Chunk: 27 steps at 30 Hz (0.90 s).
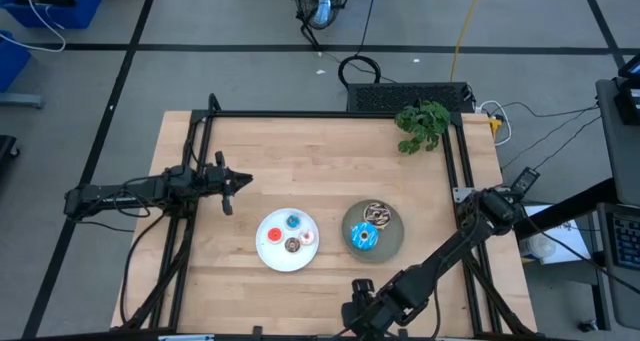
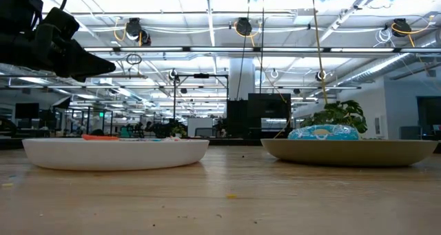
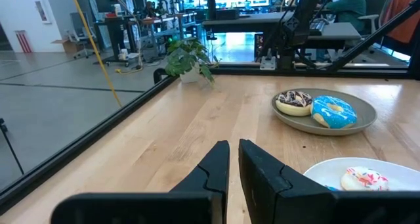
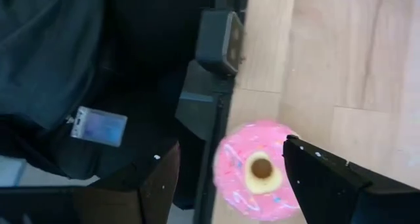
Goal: Pick & Place donuts
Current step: Put the pink doughnut on the gray plate
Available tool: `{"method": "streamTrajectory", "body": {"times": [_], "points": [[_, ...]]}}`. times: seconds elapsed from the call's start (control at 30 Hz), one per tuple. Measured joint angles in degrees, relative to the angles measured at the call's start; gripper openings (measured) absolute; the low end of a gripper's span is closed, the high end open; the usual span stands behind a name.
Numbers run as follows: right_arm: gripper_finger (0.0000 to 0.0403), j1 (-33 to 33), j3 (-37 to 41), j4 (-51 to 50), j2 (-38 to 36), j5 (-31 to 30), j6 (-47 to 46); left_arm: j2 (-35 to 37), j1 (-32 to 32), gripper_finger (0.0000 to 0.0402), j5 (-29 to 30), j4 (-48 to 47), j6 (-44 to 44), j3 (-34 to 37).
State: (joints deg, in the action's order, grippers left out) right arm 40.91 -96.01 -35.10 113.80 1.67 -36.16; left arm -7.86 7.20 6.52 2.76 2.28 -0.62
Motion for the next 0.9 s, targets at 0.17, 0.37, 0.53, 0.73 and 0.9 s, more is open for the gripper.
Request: {"method": "streamTrajectory", "body": {"times": [0.17,0.37,0.53,0.73,0.9], "points": [[0.0251,0.0,0.0,0.1,0.0,0.0,0.9,0.0,0.0,0.0042,0.0,0.1,0.0,0.0],[0.0251,0.0,0.0,-2.4,0.0,-1.6,1.0,0.0,0.0,0.0042,0.0,0.2,1.1,0.0],[0.0251,0.0,0.5,-5.0,0.0,-3.4,5.5,0.0,0.0,0.0042,0.0,0.3,1.9,0.0],[0.0251,-0.5,4.5,-3.6,0.0,-5.5,6.5,0.0,0.0,0.0042,0.0,0.3,1.5,0.0],[0.0251,-0.8,9.5,2.4,0.0,-4.8,6.4,0.0,0.0,0.0042,0.0,0.3,1.4,0.0]]}}
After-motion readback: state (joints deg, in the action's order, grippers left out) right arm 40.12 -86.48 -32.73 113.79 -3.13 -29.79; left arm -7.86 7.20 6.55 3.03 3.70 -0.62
